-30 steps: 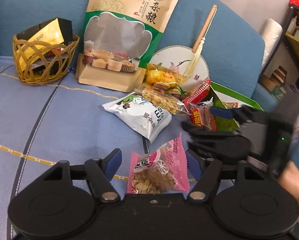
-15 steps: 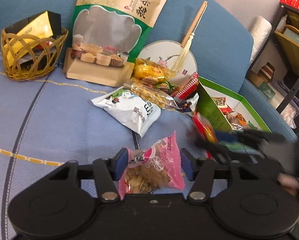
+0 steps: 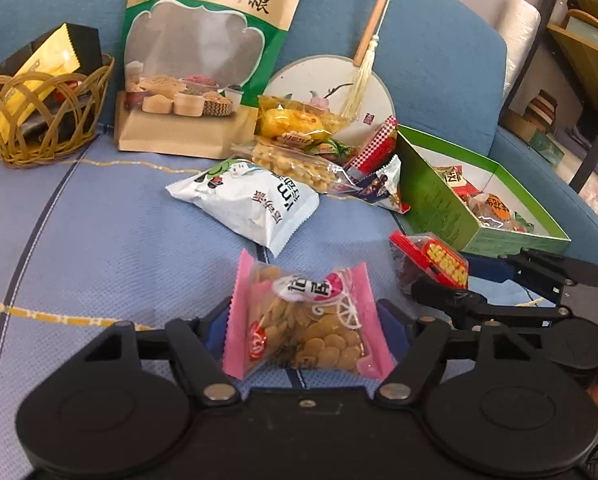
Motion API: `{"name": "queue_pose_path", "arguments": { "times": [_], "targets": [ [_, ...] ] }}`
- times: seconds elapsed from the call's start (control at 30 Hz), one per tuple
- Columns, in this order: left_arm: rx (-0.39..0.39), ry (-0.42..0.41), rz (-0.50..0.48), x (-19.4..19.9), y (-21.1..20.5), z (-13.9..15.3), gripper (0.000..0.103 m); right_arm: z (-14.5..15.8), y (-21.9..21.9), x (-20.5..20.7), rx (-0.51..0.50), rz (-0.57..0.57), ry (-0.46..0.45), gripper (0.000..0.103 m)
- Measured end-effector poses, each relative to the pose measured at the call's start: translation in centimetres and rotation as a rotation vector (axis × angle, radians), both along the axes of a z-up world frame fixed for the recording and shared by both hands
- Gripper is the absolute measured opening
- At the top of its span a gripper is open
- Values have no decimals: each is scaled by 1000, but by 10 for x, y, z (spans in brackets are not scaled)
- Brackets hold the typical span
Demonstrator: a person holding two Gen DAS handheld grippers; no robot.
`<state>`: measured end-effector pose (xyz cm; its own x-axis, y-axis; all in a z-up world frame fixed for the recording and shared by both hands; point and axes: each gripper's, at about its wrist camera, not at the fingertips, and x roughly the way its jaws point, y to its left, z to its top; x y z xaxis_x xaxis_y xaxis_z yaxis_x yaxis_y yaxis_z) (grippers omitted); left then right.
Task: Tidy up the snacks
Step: 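Grasp pink cookie packet with left gripper while right grasps red-labelled packet, then carry both packets over the green box and open both grippers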
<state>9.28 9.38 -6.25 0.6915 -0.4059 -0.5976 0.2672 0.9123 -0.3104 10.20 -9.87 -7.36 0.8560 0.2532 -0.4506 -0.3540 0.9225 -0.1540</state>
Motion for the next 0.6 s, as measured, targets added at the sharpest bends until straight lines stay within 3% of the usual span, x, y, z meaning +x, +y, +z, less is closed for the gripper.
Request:
{"name": "queue_pose_path", "arguments": {
  "times": [0.07, 0.2, 0.3, 0.43, 0.6],
  "targets": [
    [-3, 3, 8, 0, 0, 0, 103, -1, 1, 4, -14, 5, -7, 95],
    [-11, 12, 25, 2, -1, -1, 103, -8, 4, 18, -38, 24, 2, 94],
    [-2, 11, 20, 4, -2, 0, 103, -10, 5, 23, -30, 38, -2, 81],
    [-17, 27, 17, 8, -3, 4, 76, -2, -1, 19, 11, 47, -29, 71],
    [-4, 44, -16, 6, -13, 18, 73, 22, -11, 7, 80, 64, -97, 70]
  ]
}}
